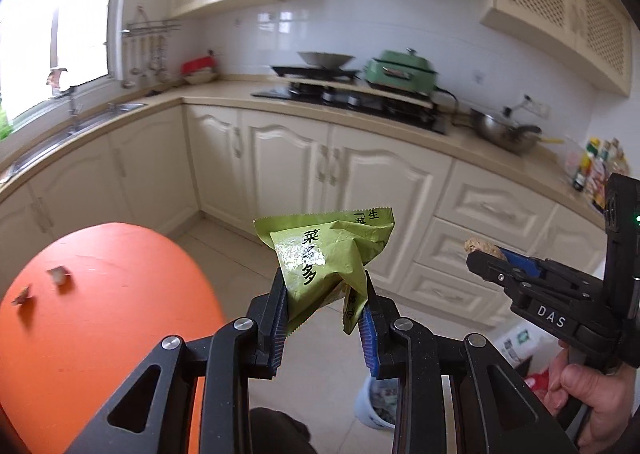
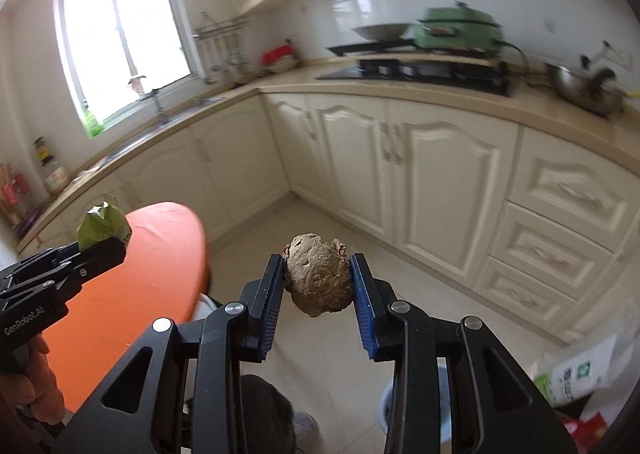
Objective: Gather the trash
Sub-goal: 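Carry the green packet and brown ball with both tools over the blue bin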
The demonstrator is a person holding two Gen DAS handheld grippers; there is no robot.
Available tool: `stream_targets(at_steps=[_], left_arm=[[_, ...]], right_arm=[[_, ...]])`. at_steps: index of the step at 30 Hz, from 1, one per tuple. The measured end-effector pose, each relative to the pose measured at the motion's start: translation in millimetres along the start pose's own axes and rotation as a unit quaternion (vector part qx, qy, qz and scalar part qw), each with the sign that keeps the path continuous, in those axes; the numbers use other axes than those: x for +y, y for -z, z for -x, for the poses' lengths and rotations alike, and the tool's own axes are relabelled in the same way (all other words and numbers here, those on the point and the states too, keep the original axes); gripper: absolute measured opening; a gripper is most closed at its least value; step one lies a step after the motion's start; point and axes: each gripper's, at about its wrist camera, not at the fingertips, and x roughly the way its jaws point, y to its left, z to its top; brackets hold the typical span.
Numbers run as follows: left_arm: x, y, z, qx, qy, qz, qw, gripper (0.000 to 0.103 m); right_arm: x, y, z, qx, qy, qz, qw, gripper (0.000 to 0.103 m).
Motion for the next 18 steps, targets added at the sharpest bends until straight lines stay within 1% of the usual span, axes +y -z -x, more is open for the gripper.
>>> stream_targets(at_steps=[2,3,7,9,11,13,15,18], left_arm=[[-14.1,1.7,-17.5,0.017,0.021,-0.012,0.9996,0.027],[-17.3,-4.9,-29.6,0.026,0.032,-0.017,0.9990,0.027],[-40.1,-13.9,-78.8,0.071,0.069,-0.047,0.9940,0.027],[-54.5,-8.4,-106.7,0.106,0.087,-0.058,0.9888,0.027],[-68.5,-1.9,-136.2,0.141,0.103,-0.072,0.9819,0.027],[-81.9,4.8,-163.7,0.169,0.109,-0.086,0.9758,0.027],[-91.9,10.2,-193.4,0.202,0.118,-0.092,0.9678,0.027],[-104.7,15.6,-231.7,0.236,0.127,-0.099,0.9583,0.027]], right_arm=[[-25.3,10.3,-1.1,0.009,0.022,-0.016,1.000,0.033],[-37.1,15.6,-2.4,0.015,0.030,-0.025,0.999,0.033],[-85.6,44.3,-12.4,0.043,0.060,-0.064,0.995,0.033],[-108.4,60.7,-22.0,0.063,0.074,-0.082,0.992,0.033],[-130.1,78.7,-34.3,0.087,0.085,-0.101,0.987,0.033],[-147.0,93.6,-47.2,0.108,0.091,-0.118,0.983,0.033],[-164.9,109.8,-61.1,0.130,0.093,-0.137,0.978,0.033],[-185.1,131.4,-81.1,0.160,0.097,-0.161,0.969,0.033]])
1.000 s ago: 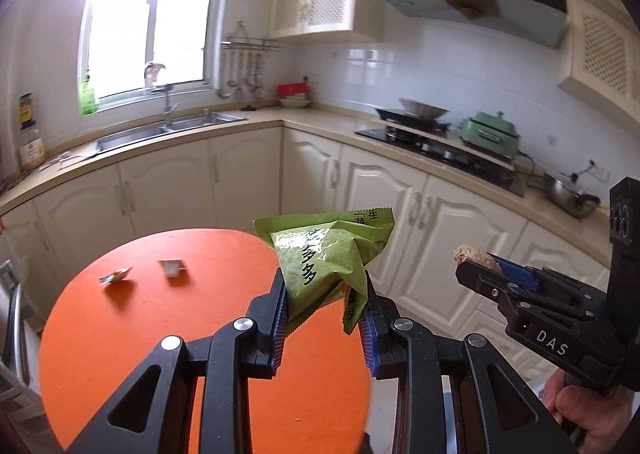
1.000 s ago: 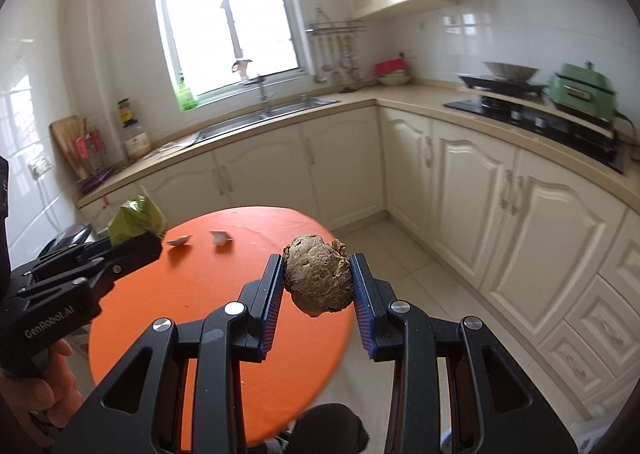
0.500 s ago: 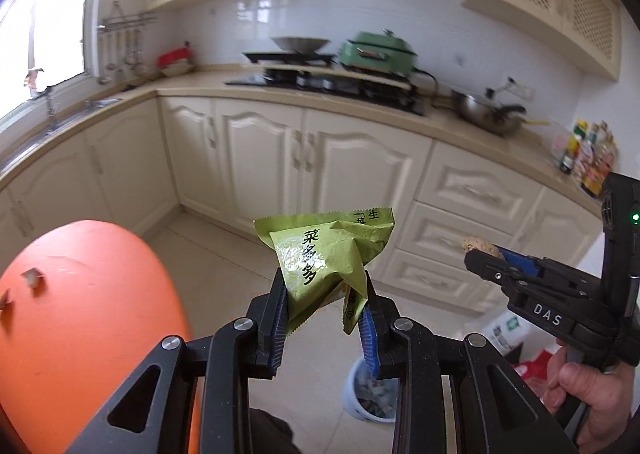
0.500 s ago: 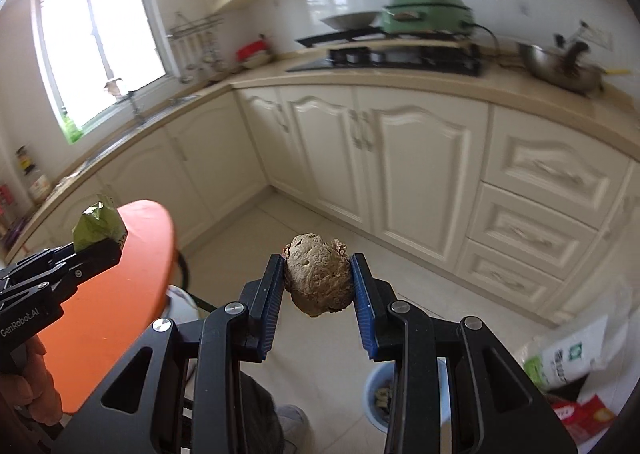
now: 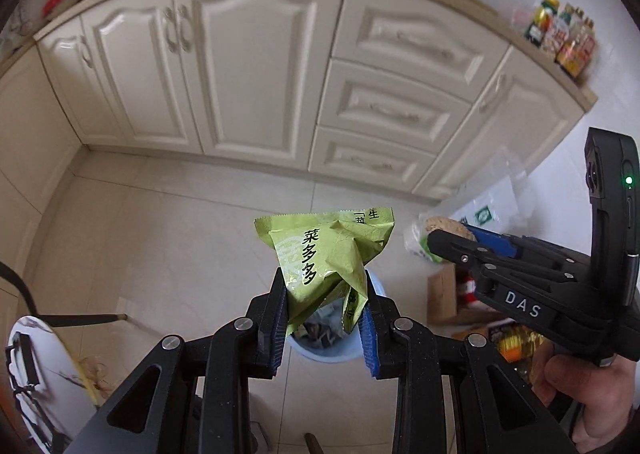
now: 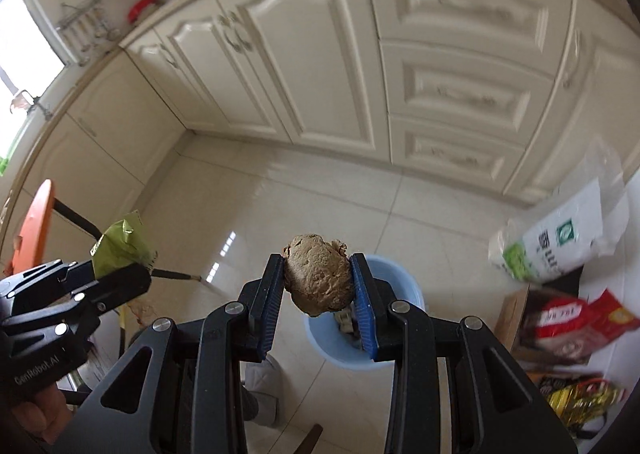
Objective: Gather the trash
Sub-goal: 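Carry the green packet and brown ball with both tools over the blue bin, then open both tools to drop the packet and ball into the bin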
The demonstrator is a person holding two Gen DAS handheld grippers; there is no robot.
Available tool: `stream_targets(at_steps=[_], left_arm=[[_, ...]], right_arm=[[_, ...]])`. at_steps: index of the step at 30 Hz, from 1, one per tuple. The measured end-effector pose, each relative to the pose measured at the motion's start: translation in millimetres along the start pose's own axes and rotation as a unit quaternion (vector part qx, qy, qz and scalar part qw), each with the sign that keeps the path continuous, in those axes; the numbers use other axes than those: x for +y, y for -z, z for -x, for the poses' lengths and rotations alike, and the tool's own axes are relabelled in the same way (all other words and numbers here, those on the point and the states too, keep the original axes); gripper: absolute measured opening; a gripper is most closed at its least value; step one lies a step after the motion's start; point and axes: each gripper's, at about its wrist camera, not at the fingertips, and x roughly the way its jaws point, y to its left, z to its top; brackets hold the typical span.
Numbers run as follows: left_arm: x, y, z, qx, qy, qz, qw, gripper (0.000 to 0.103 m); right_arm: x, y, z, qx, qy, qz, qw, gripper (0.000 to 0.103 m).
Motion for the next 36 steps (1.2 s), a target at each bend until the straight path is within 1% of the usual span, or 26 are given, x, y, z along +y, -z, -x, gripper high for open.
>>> stream_targets(at_steps=[2,5,7,9,12,15,18,19,20,21,22,23,24,25,26,27,28,30,32,36], left_arm=[[-2.3,-3.5,-23.2,0.026,0.011,-0.003,0.9996,0.027],[-4.2,-16.2,-53.5,0.054,0.020,-0.004,0.9983,0.027],[-10.4,-37.9,-77.9,0.067,0.025,-0.004,0.9974,0.027],[-13.6,-48.8,-95.1,0.079,0.027,-0.009,0.9965,0.027],[-17.8,-58.7,-121.2,0.094,0.027,-0.010,0.9952,0.028],[-21.5,-65.7,-148.0,0.104,0.028,-0.011,0.9942,0.030],[-21.6,-66.3,-162.9,0.110,0.025,-0.011,0.9936,0.031],[-21.9,-67.2,-168.3,0.112,0.025,-0.011,0.9933,0.032],[-22.8,-68.0,-173.2,0.116,0.026,-0.012,0.9929,0.038],[-23.0,-67.1,-175.7,0.117,0.025,-0.013,0.9927,0.042],[-24.5,-67.8,-179.0,0.116,0.024,-0.015,0.9929,0.055],[-25.3,-68.2,-180.4,0.110,0.021,-0.015,0.9936,0.067],[-26.0,-69.1,-183.3,0.106,0.018,-0.013,0.9941,0.070],[-25.4,-68.4,-184.5,0.107,0.016,-0.012,0.9941,0.076],[-23.8,-66.6,-184.3,0.108,0.013,-0.011,0.9940,0.082],[-22.8,-65.4,-183.0,0.108,0.004,-0.010,0.9941,0.084],[-21.7,-64.1,-180.4,0.106,-0.004,-0.009,0.9943,0.086],[-21.9,-62.6,-176.1,0.101,-0.019,-0.006,0.9947,0.087],[-23.6,-60.7,-170.1,0.093,-0.040,-0.004,0.9949,0.091],[-29.2,-54.1,-154.8,0.072,-0.068,0.002,0.9951,0.094]], right_arm=[[-11.3,4.2,-15.8,0.016,0.002,-0.012,1.000,0.034],[-24.8,11.6,-33.1,0.033,0.005,-0.028,0.999,0.034],[-30.5,13.1,-40.9,0.040,0.007,-0.033,0.999,0.034],[-35.3,14.8,-50.6,0.050,0.008,-0.038,0.998,0.034],[-42.5,14.9,-63.1,0.062,0.010,-0.044,0.997,0.034],[-47.1,16.1,-69.3,0.068,0.012,-0.049,0.996,0.036],[-50.2,16.9,-73.0,0.073,0.014,-0.051,0.996,0.036],[-50.8,17.5,-73.4,0.073,0.014,-0.053,0.996,0.036],[-51.8,17.9,-73.5,0.074,0.014,-0.056,0.996,0.037],[-52.8,18.2,-72.9,0.072,0.016,-0.058,0.996,0.039],[-53.6,18.3,-72.1,0.071,0.017,-0.060,0.996,0.048],[-53.9,18.6,-70.9,0.070,0.017,-0.062,0.995,0.053],[-54.6,18.8,-69.6,0.069,0.020,-0.063,0.995,0.062],[-55.4,19.1,-67.8,0.067,0.024,-0.065,0.995,0.065],[-55.2,19.4,-66.8,0.067,0.025,-0.065,0.995,0.072],[-55.6,19.6,-65.5,0.066,0.024,-0.067,0.995,0.080],[-55.4,19.9,-63.6,0.064,0.027,-0.067,0.995,0.090],[-54.6,19.9,-60.5,0.058,0.032,-0.067,0.996,0.103],[-52.2,20.1,-58.1,0.056,0.039,-0.067,0.995,0.103],[-43.2,18.9,-53.6,0.056,0.054,-0.061,0.995,0.103]])
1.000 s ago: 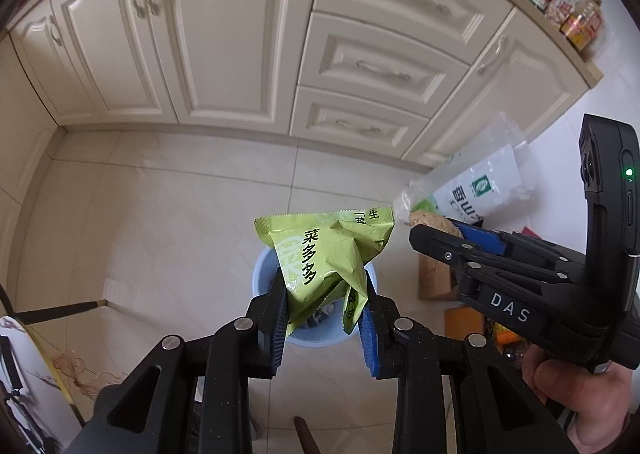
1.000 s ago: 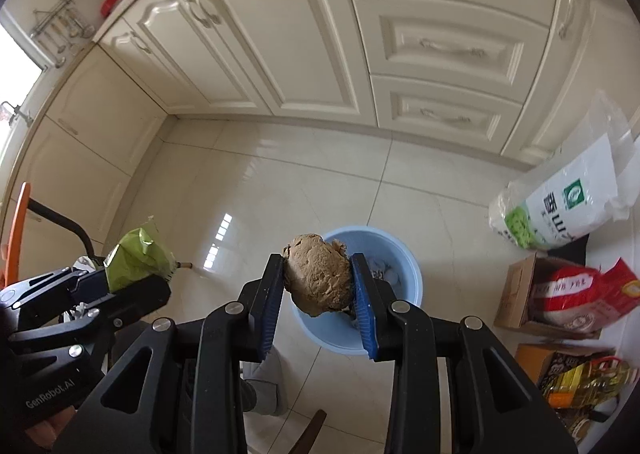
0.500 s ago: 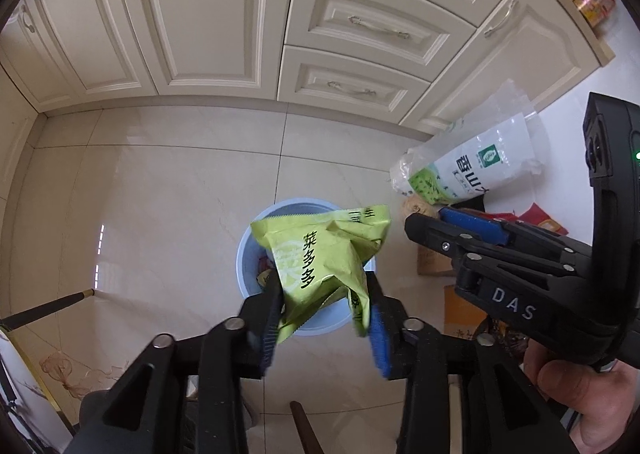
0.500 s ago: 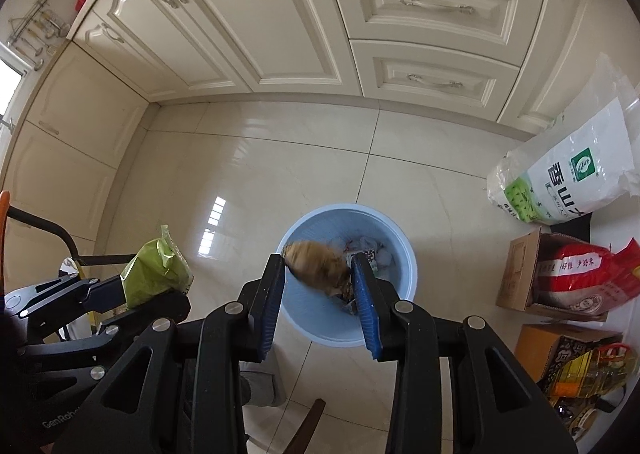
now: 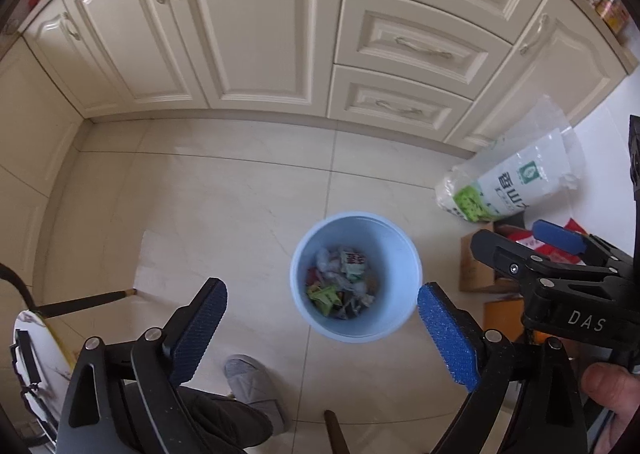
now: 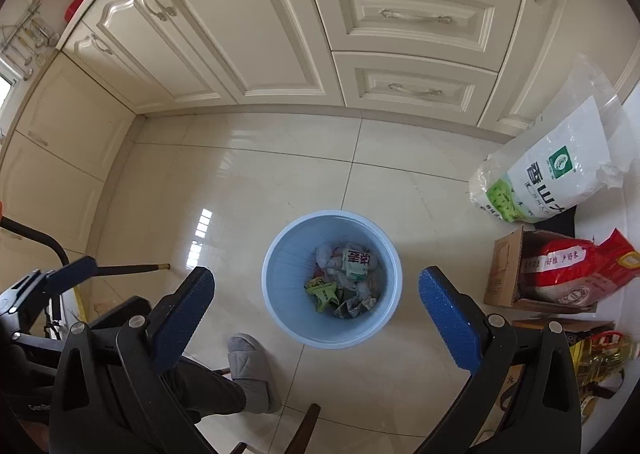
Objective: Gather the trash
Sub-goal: 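Open both tools to drop the packet and ball into the bin, then move both empty tools back to the orange table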
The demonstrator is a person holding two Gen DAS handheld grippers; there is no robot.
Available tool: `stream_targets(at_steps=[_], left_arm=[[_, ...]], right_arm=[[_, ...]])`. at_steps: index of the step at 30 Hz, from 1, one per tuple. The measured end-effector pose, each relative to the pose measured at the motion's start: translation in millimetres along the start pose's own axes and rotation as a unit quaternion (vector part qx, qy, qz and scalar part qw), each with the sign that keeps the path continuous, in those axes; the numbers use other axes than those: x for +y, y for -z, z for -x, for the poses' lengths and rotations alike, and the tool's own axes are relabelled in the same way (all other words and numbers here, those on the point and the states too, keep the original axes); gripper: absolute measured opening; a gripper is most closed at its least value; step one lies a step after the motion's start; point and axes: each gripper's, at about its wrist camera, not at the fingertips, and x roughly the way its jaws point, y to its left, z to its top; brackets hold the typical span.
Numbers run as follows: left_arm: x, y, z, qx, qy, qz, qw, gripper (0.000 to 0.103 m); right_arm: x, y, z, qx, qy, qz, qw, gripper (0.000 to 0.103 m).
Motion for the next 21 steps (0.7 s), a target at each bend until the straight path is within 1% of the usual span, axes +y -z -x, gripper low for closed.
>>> stream_targets(at_steps=[3,11,17,21], left_arm=[[-1.1,8.3,12.0,-0.013,-0.013,0.010,0.9998,0.094],[4.8,36.4,51.6,-0.045,-0.012,0.029,0.9985,0.094],[26.6,66.1,101.8,-0.087,-0.010,0.046,0.9951,0.094],[54.3,92.0,145.7,-0.119,-0.007,0.069,0.9905,0.094]], right_arm=[[5.8,0.9,5.8,-0.004,-0.004,0.000,1.000,0.103],[32.3,5.6,32.3,-0.020,-0.008,0.017,1.000,0.103],[64.9,6.5,69.0,-0.053,-0.014,0.045,0.998,0.103],[93.0,7.0,94.0,-0.075,-0.024,0.067,0.995,0.103]])
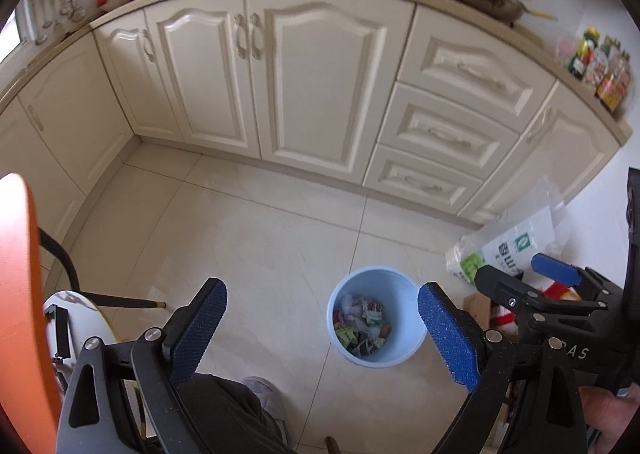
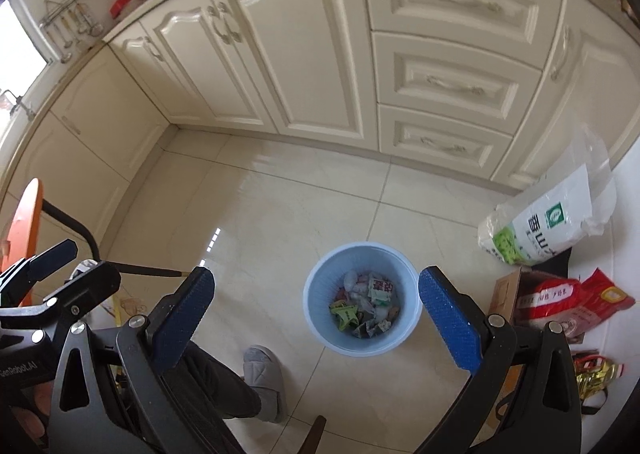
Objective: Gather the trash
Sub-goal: 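Move both empty tools back to the orange table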
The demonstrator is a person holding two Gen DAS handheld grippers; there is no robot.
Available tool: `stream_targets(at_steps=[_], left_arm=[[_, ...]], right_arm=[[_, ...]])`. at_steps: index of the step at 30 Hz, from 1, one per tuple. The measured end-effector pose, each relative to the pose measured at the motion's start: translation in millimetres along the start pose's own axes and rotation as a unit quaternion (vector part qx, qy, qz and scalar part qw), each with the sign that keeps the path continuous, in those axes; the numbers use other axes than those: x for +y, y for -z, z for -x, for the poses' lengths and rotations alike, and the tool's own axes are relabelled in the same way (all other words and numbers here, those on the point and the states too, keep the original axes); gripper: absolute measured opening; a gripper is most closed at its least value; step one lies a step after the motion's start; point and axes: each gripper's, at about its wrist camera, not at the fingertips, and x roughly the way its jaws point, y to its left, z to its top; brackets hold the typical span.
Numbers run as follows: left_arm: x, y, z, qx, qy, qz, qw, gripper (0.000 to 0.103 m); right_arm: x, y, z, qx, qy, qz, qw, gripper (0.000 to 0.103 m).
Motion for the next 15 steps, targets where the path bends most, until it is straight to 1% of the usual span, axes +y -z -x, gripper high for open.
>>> stream_targets(at_steps=[4,7,11,15], left_arm=[[30.7,13.7,56.0,-0.038,-0.007,0.020,0.9991,0.094],[51.7,28.0,99.6,-0.070,-0.019,0.043,0.9964,0.094],[75.4,51.0,158.4,-0.113,-0.039,0.076,0.9900,0.095],[93.2,82.1,216.3,-0.153,-0.062,0.107,0.9805,0.096]], right_arm=[[35.8,-9.8,25.0,-0.026,-0.018,0.025,0.999,0.103],[67.9,-16.8,46.0,-0.048,-0.034,0.052,0.997,0.103],[113.6,-22.5,70.6,-0.074,-0.059,0.089,0.992,0.103],[159.5,-26.4,95.0,-0.100,-0.089,0.122,0.983,0.103]])
